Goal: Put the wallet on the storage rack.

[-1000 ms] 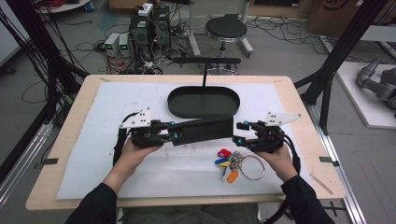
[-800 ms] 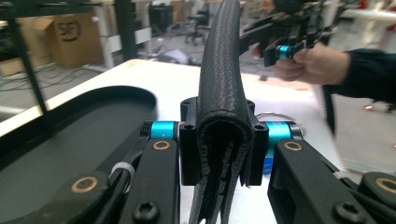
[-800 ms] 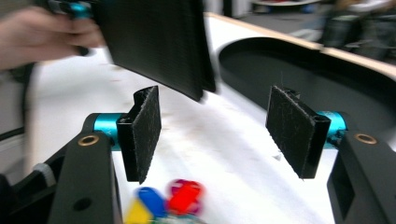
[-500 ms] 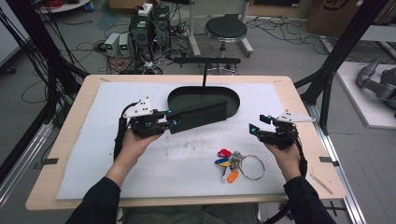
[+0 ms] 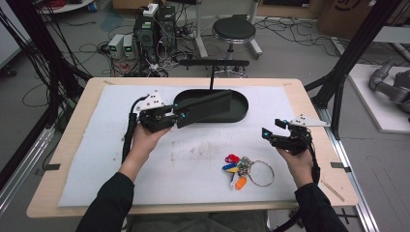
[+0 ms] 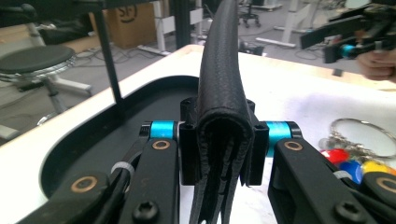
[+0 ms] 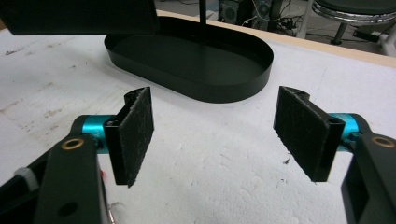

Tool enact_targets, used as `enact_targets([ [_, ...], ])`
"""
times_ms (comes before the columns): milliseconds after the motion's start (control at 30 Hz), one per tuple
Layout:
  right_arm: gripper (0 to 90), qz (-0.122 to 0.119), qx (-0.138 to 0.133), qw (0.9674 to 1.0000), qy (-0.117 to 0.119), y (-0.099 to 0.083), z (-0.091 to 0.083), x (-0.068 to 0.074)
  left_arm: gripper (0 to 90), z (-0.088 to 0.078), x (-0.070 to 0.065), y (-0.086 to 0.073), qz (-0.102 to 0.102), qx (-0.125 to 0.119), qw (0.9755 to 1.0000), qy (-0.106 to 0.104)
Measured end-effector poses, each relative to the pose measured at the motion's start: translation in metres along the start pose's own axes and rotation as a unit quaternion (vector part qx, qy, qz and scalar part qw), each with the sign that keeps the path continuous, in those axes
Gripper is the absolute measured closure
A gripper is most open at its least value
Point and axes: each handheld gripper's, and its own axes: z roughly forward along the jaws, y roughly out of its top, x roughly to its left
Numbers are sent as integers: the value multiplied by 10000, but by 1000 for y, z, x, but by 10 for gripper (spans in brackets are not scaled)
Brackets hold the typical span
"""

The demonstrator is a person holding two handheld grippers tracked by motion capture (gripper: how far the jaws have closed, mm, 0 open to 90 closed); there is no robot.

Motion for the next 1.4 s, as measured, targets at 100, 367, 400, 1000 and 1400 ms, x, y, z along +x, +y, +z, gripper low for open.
enact_targets([
  [100,278,-23,29,10000,58,0,1,1,733,5,3,1,-16,25,10000,41],
  [367,277,-169,52,9997,193,0,2,7,733,21,10,7,39,85,9998,172],
  [400,277,-178,61,9996,189,0,2,7,733,23,10,7,20,60,9998,191],
  [1000,271,-221,116,9992,305,0,4,11,733,65,24,8,38,139,9989,446],
  [1400,267,-205,123,9991,343,-1,4,11,733,93,38,-13,-127,180,9968,762],
])
